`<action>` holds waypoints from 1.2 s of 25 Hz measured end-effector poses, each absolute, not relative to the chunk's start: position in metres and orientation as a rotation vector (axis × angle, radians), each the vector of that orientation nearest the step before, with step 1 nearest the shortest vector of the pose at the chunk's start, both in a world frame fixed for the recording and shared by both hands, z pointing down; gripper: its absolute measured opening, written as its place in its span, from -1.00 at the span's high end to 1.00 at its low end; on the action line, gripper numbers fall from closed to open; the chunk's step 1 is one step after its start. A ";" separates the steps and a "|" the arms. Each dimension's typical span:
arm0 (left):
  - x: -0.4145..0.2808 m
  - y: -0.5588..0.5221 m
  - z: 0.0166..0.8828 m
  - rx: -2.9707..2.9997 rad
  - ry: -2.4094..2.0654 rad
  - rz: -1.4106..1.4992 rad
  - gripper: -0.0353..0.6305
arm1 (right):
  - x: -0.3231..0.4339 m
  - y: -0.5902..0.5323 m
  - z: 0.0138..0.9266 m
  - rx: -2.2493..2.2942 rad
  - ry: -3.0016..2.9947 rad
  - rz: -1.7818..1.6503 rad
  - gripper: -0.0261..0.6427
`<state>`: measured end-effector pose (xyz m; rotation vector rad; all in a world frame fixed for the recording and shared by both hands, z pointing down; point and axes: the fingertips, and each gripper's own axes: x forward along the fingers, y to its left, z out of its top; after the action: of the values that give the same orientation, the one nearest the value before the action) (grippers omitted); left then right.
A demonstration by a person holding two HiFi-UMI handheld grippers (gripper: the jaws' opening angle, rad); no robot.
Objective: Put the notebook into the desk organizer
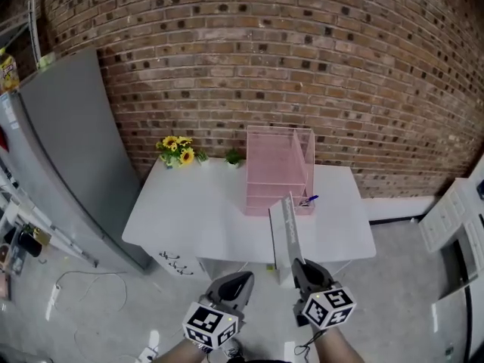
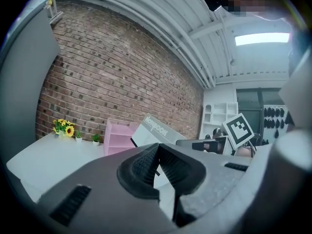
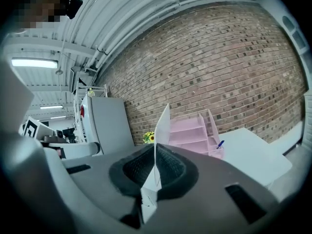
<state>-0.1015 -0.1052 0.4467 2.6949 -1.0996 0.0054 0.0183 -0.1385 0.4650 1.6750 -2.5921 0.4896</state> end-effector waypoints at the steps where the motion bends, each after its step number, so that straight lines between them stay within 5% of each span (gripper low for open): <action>1: -0.106 -0.107 0.447 2.704 -1.091 0.007 0.88 | 0.014 -0.141 0.465 1.687 -2.594 0.500 0.89; 30: -0.102 -0.178 0.469 2.639 -1.135 0.063 0.88 | 0.012 -0.234 0.499 1.692 -2.773 1.178 0.89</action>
<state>-0.1024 -0.1785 0.4694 2.6389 -1.1355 0.0631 0.0119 -0.2341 0.4985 1.6915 -2.7731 1.1781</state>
